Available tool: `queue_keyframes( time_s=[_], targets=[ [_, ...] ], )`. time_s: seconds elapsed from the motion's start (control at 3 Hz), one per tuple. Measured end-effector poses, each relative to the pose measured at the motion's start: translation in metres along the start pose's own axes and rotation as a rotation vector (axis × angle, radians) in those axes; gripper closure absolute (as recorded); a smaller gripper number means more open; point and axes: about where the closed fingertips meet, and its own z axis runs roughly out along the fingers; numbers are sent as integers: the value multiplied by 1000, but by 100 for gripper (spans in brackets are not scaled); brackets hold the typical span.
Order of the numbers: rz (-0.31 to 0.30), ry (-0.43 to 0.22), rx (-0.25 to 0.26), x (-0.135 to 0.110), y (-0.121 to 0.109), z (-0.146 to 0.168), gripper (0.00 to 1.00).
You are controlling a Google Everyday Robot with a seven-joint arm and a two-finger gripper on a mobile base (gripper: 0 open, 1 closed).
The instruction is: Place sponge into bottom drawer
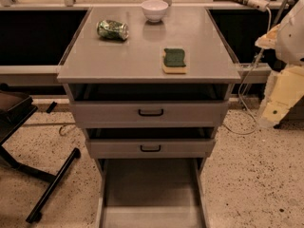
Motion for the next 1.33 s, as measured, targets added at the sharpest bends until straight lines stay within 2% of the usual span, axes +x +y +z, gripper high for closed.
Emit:
queue_keyframes(
  time_s=[0.33,0.67,1.0,1.33],
  targets=[
    [1,-88,20,-10,-27,15,0],
    [3,-165,42,-31,-63,34,0],
    [5,-200,14,-51,-91,57,0],
    [5,-201,14,-51,-91,57,0]
  ],
)
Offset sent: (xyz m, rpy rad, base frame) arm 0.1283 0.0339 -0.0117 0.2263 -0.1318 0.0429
